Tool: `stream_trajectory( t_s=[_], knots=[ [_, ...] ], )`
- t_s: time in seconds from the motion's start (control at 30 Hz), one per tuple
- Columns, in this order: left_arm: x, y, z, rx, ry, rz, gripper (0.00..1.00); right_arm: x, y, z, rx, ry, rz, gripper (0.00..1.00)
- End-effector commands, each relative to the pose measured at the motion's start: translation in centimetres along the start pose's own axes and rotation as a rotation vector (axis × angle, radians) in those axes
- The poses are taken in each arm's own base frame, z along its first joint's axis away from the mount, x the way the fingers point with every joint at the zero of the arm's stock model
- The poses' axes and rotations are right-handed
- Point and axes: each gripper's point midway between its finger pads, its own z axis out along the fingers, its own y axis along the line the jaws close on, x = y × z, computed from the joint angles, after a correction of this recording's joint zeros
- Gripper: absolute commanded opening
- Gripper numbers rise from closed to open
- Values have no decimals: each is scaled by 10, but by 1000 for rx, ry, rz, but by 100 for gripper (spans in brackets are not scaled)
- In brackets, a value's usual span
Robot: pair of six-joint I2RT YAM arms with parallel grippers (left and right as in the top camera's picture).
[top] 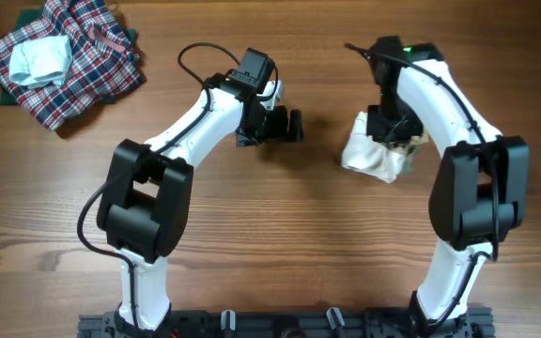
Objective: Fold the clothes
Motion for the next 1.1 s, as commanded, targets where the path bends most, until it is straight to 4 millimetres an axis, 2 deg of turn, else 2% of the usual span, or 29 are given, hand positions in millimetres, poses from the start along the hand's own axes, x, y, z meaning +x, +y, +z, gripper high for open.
stream_trajectory(
  t_s=[0.0, 0.03, 0.1, 0.17, 0.33, 0.43, 0.53, 0.6, 0.7, 0.77, 0.83, 0.93, 1.07],
  knots=[
    [-6, -5, -11, 0, -34, 5, 100, -4, 24, -5, -70, -8, 31, 44],
    [-6, -5, -11, 0, -34, 5, 100, -4, 30, -5, -91, -12, 24, 57],
    [-6, -5, -11, 0, -34, 6, 100, -6, 46, -8, -158, -20, 13, 65],
    [-6, -5, -11, 0, -33, 5, 100, -9, 61, -10, -212, -35, 1, 81],
    [-6, -5, -11, 0, -33, 5, 100, -12, 94, -20, -353, -51, -29, 84],
    [-6, -5, -11, 0, -33, 5, 100, -11, 99, -22, -384, -46, -30, 84],
    [-5, -5, -11, 0, -33, 5, 100, -16, 88, -22, -350, -66, -7, 84],
    [-5, -5, -11, -1, -32, 5, 100, -20, 77, -30, -346, -89, 25, 84],
    [-5, -5, -11, 0, -33, 5, 100, -27, 48, -52, -322, -164, 86, 84],
    [-6, -5, -11, -1, -33, 6, 100, -28, 20, -67, -279, -209, 132, 88],
    [-5, -5, -11, -1, -33, 6, 100, -25, 3, -73, -271, -213, 162, 90],
    [-6, -5, -11, -1, -33, 5, 100, -17, -8, -64, -261, -166, 172, 90],
    [-5, -5, -11, 0, -33, 5, 100, -2, 5, -35, -314, -93, 148, 90]
  ],
)
